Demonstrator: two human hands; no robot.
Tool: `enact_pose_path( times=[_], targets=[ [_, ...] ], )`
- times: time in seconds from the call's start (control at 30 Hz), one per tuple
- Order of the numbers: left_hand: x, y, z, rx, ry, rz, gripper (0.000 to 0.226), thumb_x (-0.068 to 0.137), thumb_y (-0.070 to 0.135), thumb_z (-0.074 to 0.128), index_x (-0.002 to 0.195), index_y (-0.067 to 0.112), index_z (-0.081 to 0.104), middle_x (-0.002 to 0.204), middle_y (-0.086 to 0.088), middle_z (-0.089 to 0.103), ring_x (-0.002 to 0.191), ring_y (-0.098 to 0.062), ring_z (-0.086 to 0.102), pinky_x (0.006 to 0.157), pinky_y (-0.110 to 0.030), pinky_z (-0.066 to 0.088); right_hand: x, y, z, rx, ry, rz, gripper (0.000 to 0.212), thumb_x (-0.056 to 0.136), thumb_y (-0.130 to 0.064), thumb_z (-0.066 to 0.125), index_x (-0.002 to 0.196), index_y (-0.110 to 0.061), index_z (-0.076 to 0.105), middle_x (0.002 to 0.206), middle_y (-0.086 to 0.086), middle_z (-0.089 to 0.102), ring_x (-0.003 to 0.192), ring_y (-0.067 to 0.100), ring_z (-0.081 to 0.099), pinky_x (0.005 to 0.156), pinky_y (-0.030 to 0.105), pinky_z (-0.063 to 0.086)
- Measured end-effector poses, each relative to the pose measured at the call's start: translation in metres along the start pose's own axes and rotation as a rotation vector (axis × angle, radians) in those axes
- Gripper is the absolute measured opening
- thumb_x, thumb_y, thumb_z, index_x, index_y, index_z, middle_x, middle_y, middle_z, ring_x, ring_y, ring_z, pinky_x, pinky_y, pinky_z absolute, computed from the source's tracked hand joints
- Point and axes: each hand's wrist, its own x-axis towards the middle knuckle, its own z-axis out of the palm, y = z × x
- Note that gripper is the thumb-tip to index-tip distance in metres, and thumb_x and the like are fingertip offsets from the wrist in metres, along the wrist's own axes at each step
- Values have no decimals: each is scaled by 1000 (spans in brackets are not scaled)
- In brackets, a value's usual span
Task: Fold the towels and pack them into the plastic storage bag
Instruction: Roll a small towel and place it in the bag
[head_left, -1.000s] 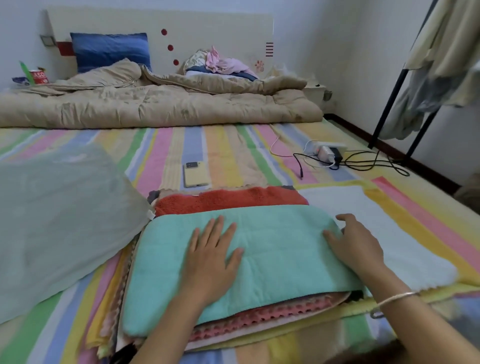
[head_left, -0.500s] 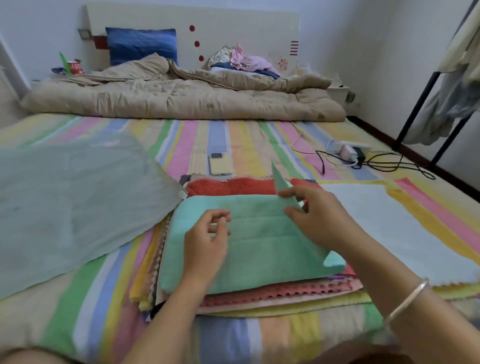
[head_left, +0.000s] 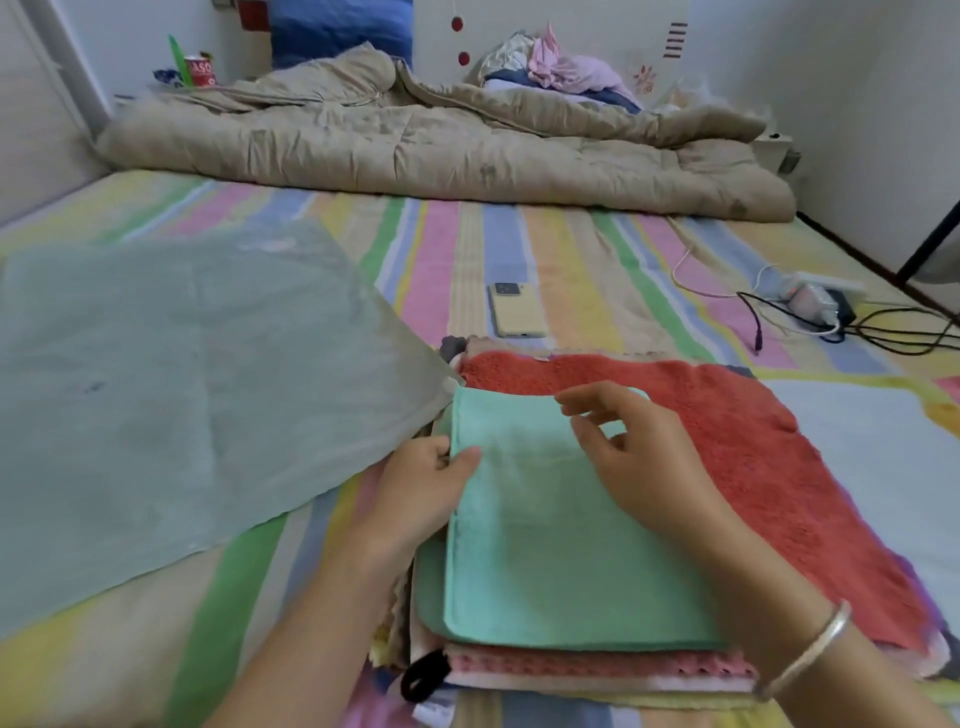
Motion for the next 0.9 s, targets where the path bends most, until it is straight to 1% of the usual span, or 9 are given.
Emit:
enact_pose_path(
  times=[0.07, 0.13, 0.27, 0.43, 0.6, 0.67, 0.77, 0.83, 0.9],
  targets=[
    [3, -6, -2, -28, 18, 7, 61, 66, 65, 55, 85, 8, 67, 88, -14, 73, 83, -33, 70, 87, -59, 52, -1, 7, 3, -145, 18, -60, 24, 89, -16, 62, 108, -29, 67, 101, -21, 59, 98, 12, 53, 84, 26, 41],
    [4, -12, -2, -26, 59, 3, 61, 66, 67, 52, 89, 14, 68, 92, -13, 74, 87, -33, 70, 85, -59, 53, -5, 13, 8, -238, 8, -119, 26, 88, -18, 64, 113, -27, 66, 112, -13, 61, 113, 16, 49, 90, 23, 33],
    [-7, -17, 1, -25, 177, 80, 45, 73, 62, 47, 86, 24, 68, 82, -4, 74, 80, -29, 71, 75, -54, 56, -13, 20, 18, -284, -17, -175, 30, 84, -17, 68, 114, -20, 67, 123, 1, 63, 119, 25, 49, 100, 29, 33],
    [-8, -12, 0, 95, 257, 146, 41, 81, 52, 47, 80, 15, 65, 68, -5, 69, 68, -30, 66, 61, -46, 52, -17, 25, 21, -360, -70, -169, 32, 87, -22, 66, 119, -20, 65, 129, 0, 60, 129, 27, 44, 107, 38, 33],
    [-4, -9, 3, 220, 353, 226, 33, 93, 35, 54, 71, 10, 54, 53, 2, 48, 52, -22, 44, 51, -34, 32, -17, 26, 21, -432, -125, -178, 36, 90, -28, 61, 125, -21, 61, 137, -1, 55, 134, 25, 39, 111, 37, 28],
    [-8, -8, 3, 299, 419, 256, 26, 93, 35, 54, 81, 11, 57, 62, 1, 56, 60, -23, 51, 54, -36, 37, -18, 25, 23, -438, -122, -176, 37, 90, -29, 61, 126, -21, 61, 137, 0, 55, 134, 25, 39, 111, 38, 28],
    [-21, -4, 7, 483, 493, 233, 32, 88, 42, 61, 110, 21, 54, 99, 3, 67, 89, -25, 62, 68, -37, 47, -22, 24, 22, -407, -115, -183, 36, 88, -26, 63, 124, -20, 63, 136, 2, 55, 133, 27, 41, 110, 39, 30],
    [-28, 1, 9, 656, 550, 298, 53, 84, 38, 67, 128, 18, 46, 124, -1, 57, 107, -27, 57, 78, -38, 45, -24, 24, 14, -337, -31, -191, 32, 87, -21, 66, 119, -19, 66, 131, 4, 59, 126, 29, 47, 106, 38, 34],
    [-30, 12, 10, 759, 589, 473, 63, 81, 28, 69, 136, 12, 43, 137, -7, 47, 119, -28, 48, 91, -40, 43, -26, 23, -2, -294, 147, -101, 28, 88, -19, 64, 116, -21, 67, 121, 2, 63, 113, 27, 52, 92, 33, 38]
  ],
)
